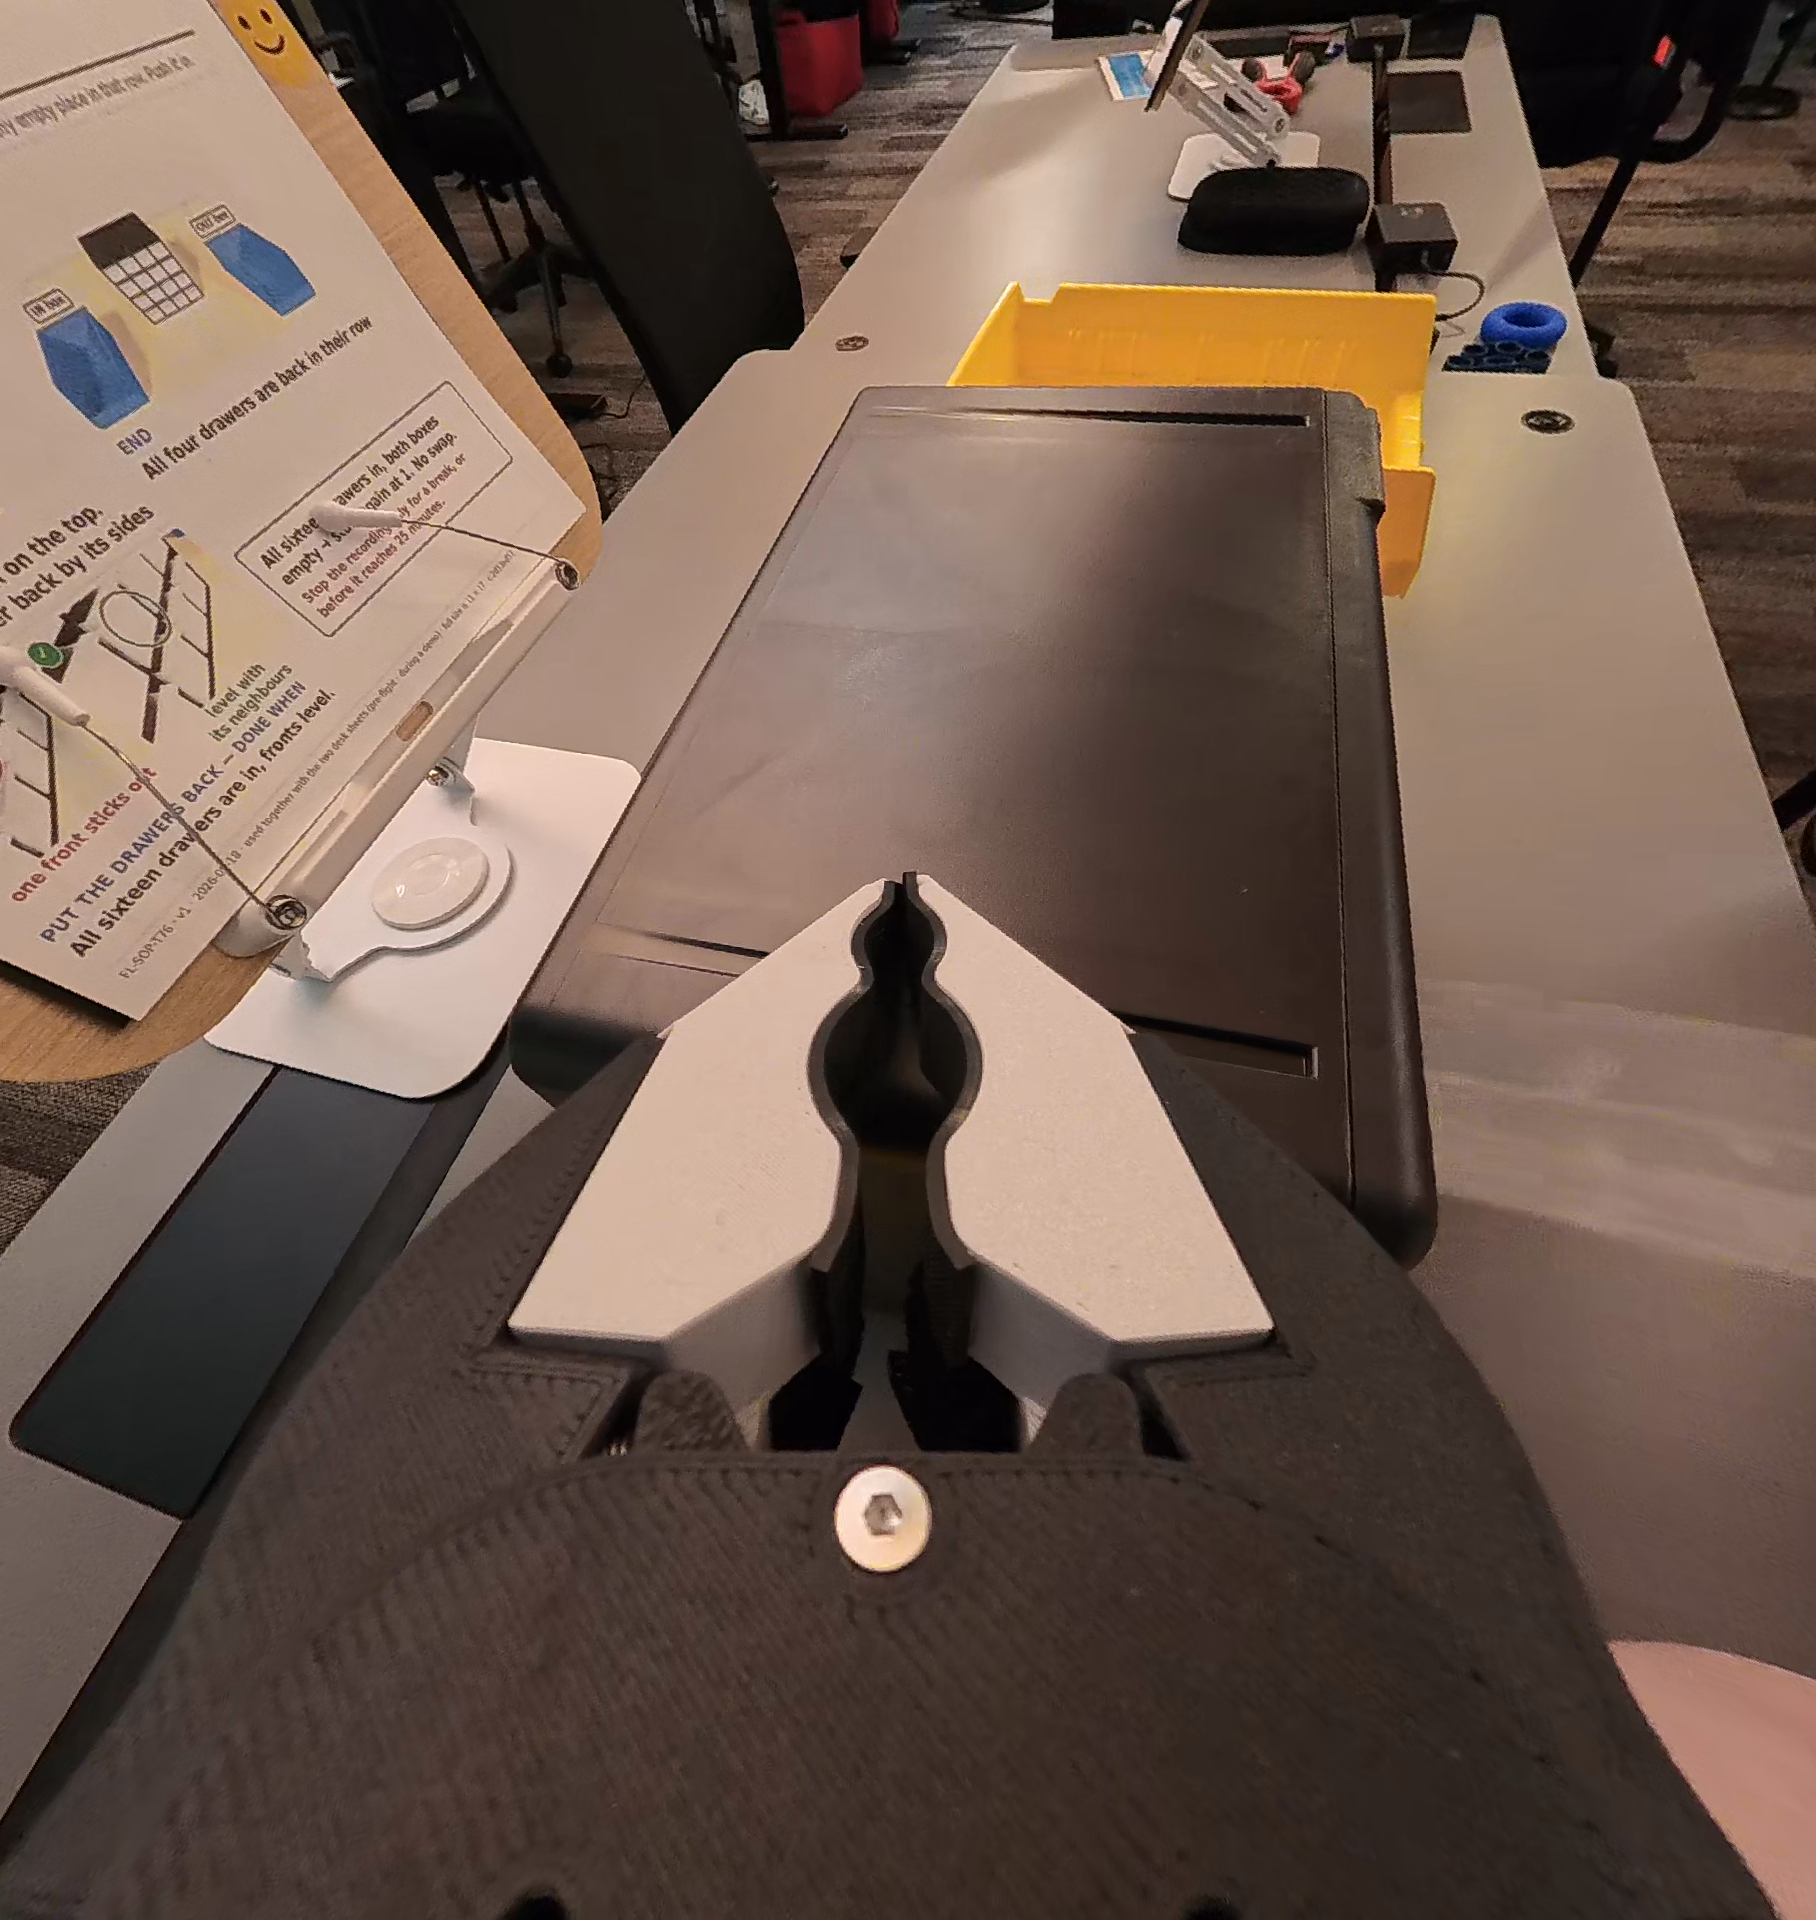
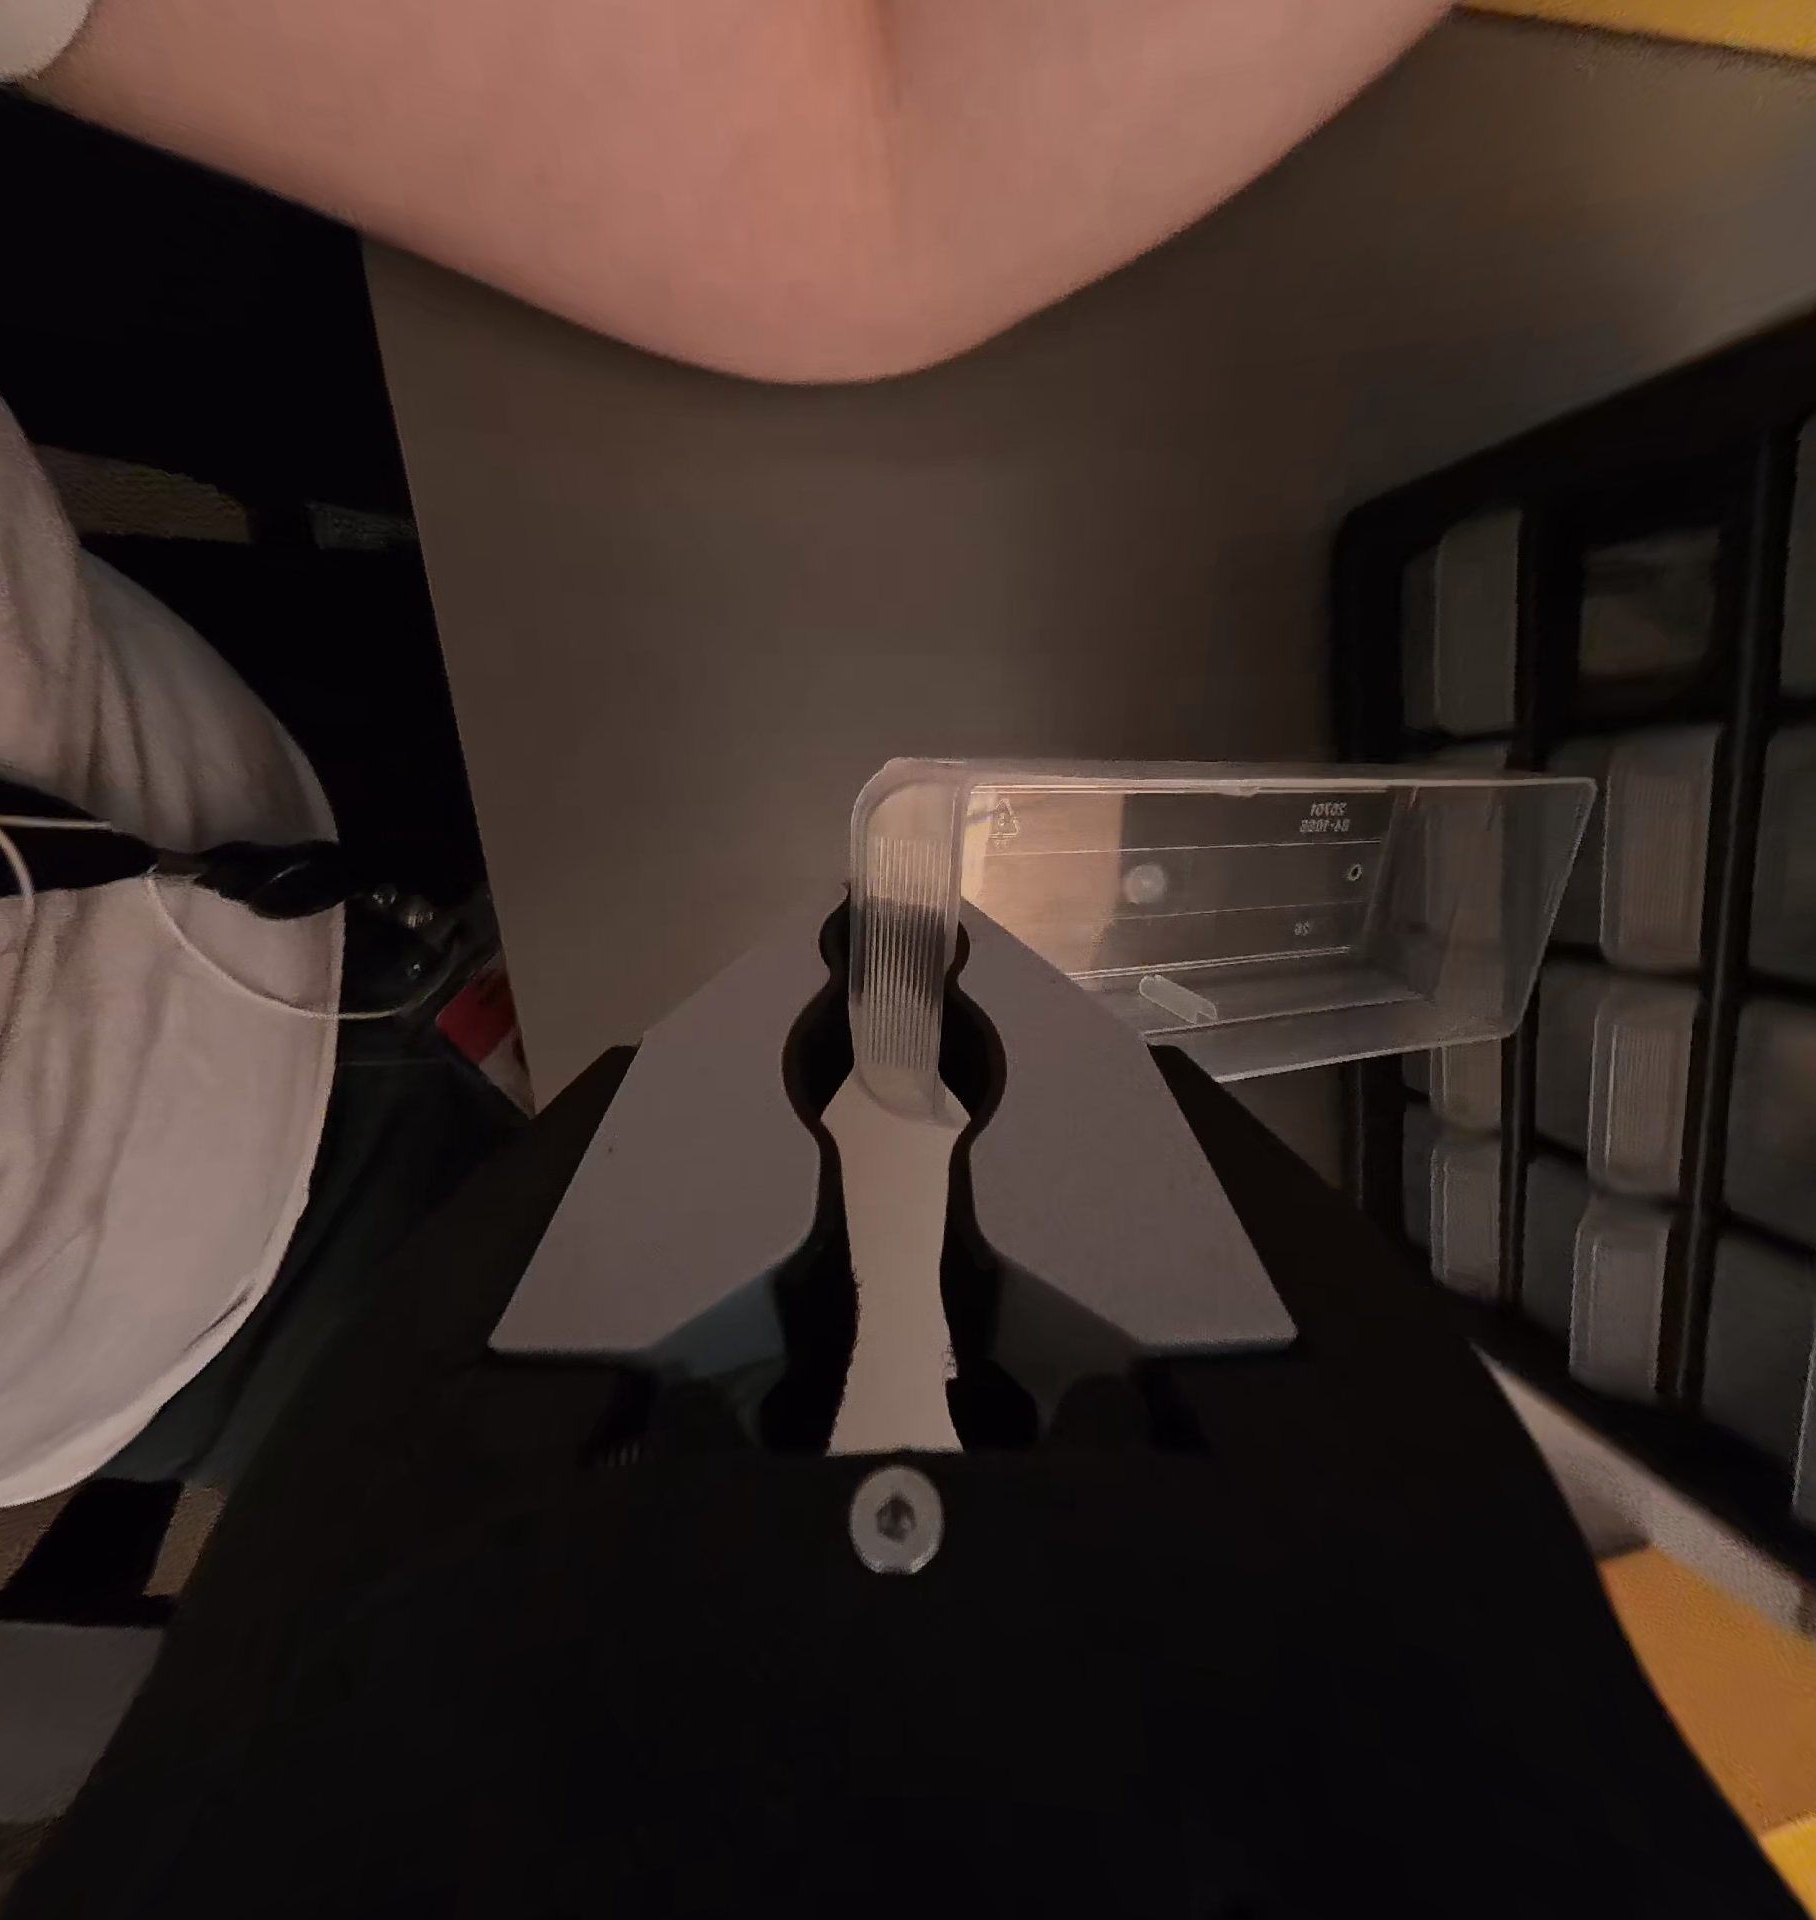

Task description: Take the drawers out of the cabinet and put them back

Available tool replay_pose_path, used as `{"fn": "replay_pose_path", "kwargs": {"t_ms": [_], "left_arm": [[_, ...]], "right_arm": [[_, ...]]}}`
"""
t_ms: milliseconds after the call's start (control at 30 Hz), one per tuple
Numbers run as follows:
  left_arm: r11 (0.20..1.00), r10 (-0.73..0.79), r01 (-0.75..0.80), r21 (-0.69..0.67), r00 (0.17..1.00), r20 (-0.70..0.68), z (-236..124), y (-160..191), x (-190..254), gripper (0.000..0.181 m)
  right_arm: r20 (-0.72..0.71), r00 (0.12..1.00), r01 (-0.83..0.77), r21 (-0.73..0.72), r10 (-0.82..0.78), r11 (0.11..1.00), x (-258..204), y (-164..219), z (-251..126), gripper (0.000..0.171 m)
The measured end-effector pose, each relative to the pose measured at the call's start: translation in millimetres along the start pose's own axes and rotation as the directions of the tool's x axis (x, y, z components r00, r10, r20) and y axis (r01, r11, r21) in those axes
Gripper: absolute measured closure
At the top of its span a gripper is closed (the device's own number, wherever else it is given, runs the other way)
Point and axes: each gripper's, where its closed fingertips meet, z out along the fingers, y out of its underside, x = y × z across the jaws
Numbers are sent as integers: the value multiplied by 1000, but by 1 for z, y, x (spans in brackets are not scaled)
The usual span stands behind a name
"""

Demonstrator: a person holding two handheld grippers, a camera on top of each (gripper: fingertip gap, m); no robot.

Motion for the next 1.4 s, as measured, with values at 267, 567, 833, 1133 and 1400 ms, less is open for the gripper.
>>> {"fn": "replay_pose_path", "kwargs": {"t_ms": [267, 567, 833, 1133, 1400], "left_arm": [[1000, 0, 0, -2, 1000, 6, 0, 0, 0, 181], [1000, 1, -1, -16, 1000, 26, 0, 0, 0, 181], [1000, -2, 3, -26, 999, 40, 0, 0, 0, 181], [999, -1, 3, -37, 999, 51, 0, 0, 0, 181], [999, 1, 1, -42, 999, 54, 0, 0, 0, 181]], "right_arm": [[-121, 980, -167, -60, 159, 984, -2, 81, -49, 163], [-326, 874, -403, -70, 361, 912, 60, 183, -138, 163], [-371, 605, -739, 67, 705, 670, 188, 276, -180, 163], [-155, 194, -970, 114, 969, 213, 278, 355, -97, 163], [-135, 88, -984, 142, 987, 107, 318, 386, -69, 163]]}}
